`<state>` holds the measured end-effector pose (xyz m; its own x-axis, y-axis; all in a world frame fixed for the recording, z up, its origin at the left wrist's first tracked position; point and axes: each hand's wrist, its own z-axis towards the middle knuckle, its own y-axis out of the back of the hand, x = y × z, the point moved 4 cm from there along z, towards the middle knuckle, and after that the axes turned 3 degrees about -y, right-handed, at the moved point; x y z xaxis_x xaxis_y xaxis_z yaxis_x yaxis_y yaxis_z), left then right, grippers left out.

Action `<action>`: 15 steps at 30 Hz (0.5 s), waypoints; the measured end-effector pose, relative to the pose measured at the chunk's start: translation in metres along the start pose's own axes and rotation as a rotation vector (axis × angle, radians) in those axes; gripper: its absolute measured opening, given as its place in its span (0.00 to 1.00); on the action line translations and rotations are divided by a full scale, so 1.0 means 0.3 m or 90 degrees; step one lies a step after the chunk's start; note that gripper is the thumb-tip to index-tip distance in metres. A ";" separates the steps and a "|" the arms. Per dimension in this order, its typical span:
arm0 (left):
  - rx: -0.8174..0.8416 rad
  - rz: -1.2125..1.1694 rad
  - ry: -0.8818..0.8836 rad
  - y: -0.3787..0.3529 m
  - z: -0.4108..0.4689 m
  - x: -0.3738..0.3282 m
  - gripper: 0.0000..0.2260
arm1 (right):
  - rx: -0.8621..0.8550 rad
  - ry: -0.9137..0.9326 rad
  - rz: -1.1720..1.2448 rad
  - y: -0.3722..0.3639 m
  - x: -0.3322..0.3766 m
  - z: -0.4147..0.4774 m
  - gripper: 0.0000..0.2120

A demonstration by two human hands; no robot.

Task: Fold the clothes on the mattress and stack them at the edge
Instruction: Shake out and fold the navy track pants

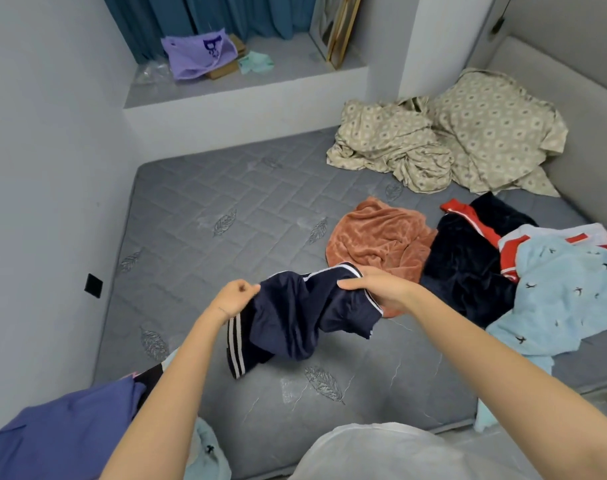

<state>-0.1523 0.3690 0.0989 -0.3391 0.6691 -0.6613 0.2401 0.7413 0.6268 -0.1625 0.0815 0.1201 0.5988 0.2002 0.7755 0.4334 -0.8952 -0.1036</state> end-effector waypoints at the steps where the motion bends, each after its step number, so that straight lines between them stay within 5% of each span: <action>1: 0.039 -0.009 -0.001 -0.033 -0.008 -0.012 0.08 | -0.006 0.022 -0.012 -0.003 0.035 -0.006 0.09; 9: 0.267 -0.224 -0.189 -0.224 -0.118 -0.288 0.29 | -0.130 0.028 0.077 -0.027 0.175 -0.005 0.12; 15: 0.131 -0.280 -0.271 -0.318 -0.140 -0.372 0.41 | -0.169 0.081 0.231 -0.009 0.212 -0.008 0.05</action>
<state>-0.1754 0.2214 0.1303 -0.0643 0.2318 -0.9706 0.3444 0.9181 0.1964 -0.1273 0.0957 0.1711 0.5857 -0.1808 0.7901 0.0133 -0.9725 -0.2324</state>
